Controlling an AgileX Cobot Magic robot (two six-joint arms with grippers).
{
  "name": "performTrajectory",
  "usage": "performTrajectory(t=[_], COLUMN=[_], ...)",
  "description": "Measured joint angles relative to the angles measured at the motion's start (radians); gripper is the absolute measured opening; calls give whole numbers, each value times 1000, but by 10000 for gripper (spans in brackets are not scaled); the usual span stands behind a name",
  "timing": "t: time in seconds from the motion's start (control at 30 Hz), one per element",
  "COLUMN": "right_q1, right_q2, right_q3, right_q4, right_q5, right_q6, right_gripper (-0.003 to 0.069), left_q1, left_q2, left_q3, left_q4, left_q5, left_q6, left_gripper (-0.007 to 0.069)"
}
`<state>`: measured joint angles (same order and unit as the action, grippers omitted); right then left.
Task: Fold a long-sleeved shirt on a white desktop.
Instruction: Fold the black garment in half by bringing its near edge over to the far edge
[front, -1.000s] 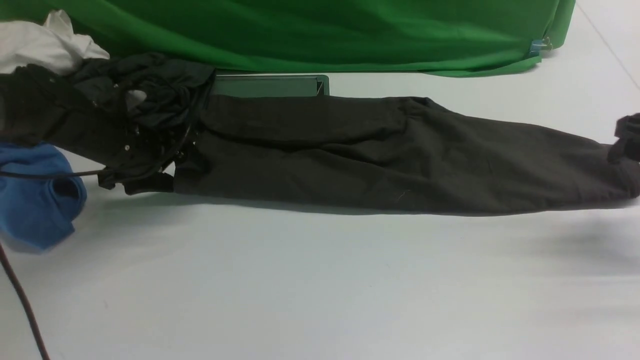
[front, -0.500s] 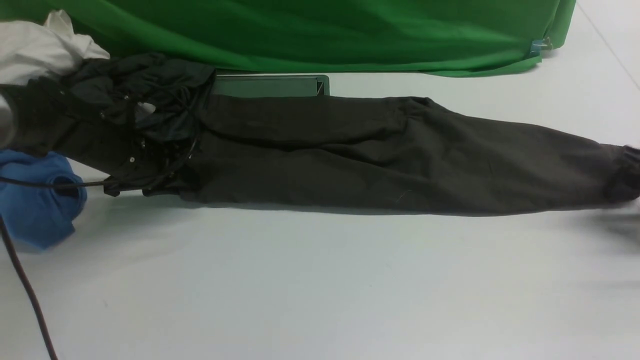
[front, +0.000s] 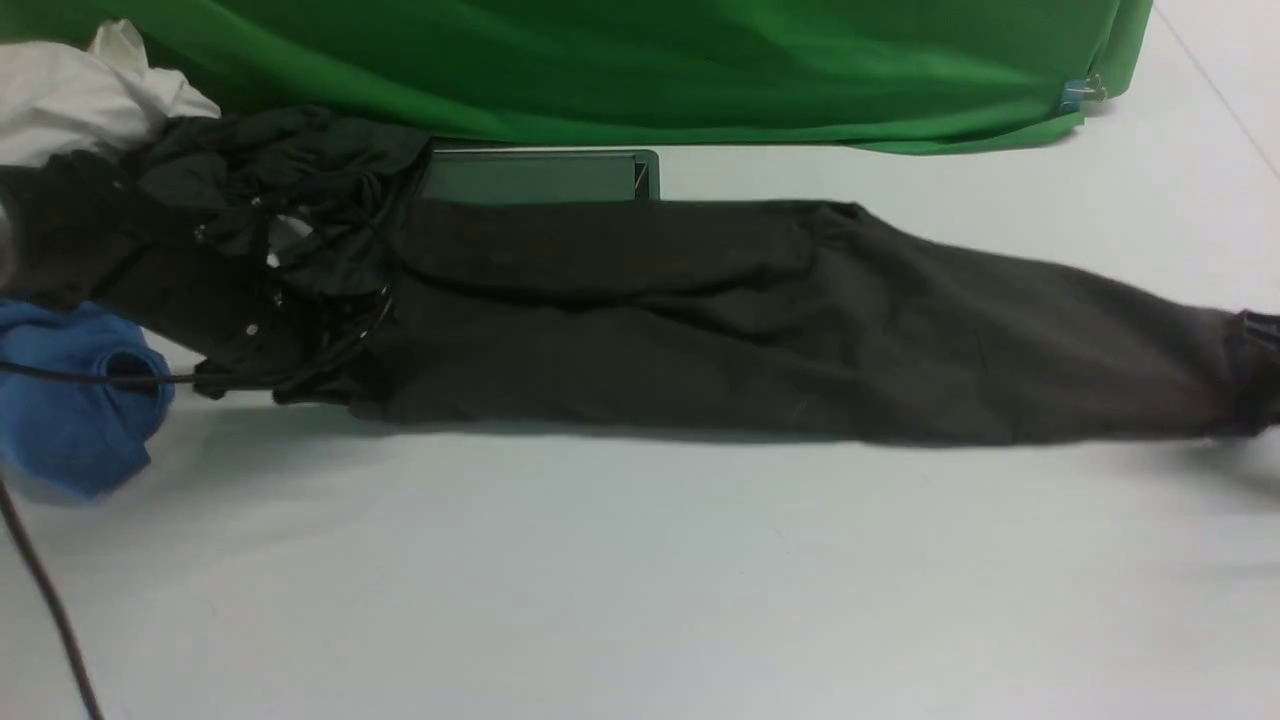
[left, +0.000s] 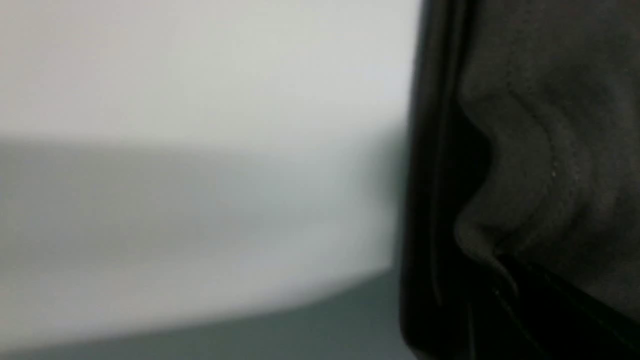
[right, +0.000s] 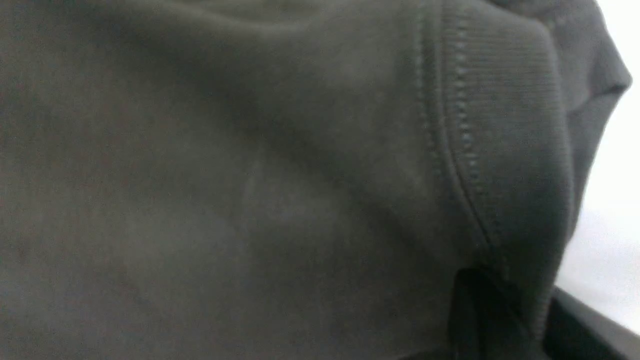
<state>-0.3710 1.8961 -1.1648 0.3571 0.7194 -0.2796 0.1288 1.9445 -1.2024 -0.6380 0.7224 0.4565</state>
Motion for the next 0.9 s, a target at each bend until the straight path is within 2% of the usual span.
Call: performTrajectory(t=[0.07, 0.23, 0.4, 0.5, 0.63, 0.77, 0.83, 0.87, 0.9], right_q1=[0, -1, -1, -1, -1, -1, -1, -1, -1], right_q2=[-38, -130, -184, -185, -185, -199, -212, -212, -221], right_q3=[2, 27, 137, 218, 253, 228, 186, 186, 149], right_q4=[-79, -171, -215, -264, -286, -305, -324, -324, -328], right_q5=[74, 182, 198, 201, 170, 124, 101, 102, 94], right_q6=[3, 7, 23, 55, 105, 159, 208, 213, 239], right_gripper=[69, 69, 69, 69, 104, 295, 442, 456, 529], left_q1=[13, 60, 73, 73, 73, 73, 74, 74, 74], left_q2=[-47, -201, -317, -359, -373, -373, -373, -373, -373], left_q3=[48, 236, 416, 455, 460, 459, 445, 443, 430], left_q4=[16, 27, 16, 9, 68, 215, 281, 284, 301], left_q5=[2, -12, -47, -60, -49, -48, -33, -31, -13], left_q6=[0, -19, -46, -76, -180, -336, -393, -393, -408], left_gripper=[57, 57, 57, 57, 72, 140, 224, 232, 286])
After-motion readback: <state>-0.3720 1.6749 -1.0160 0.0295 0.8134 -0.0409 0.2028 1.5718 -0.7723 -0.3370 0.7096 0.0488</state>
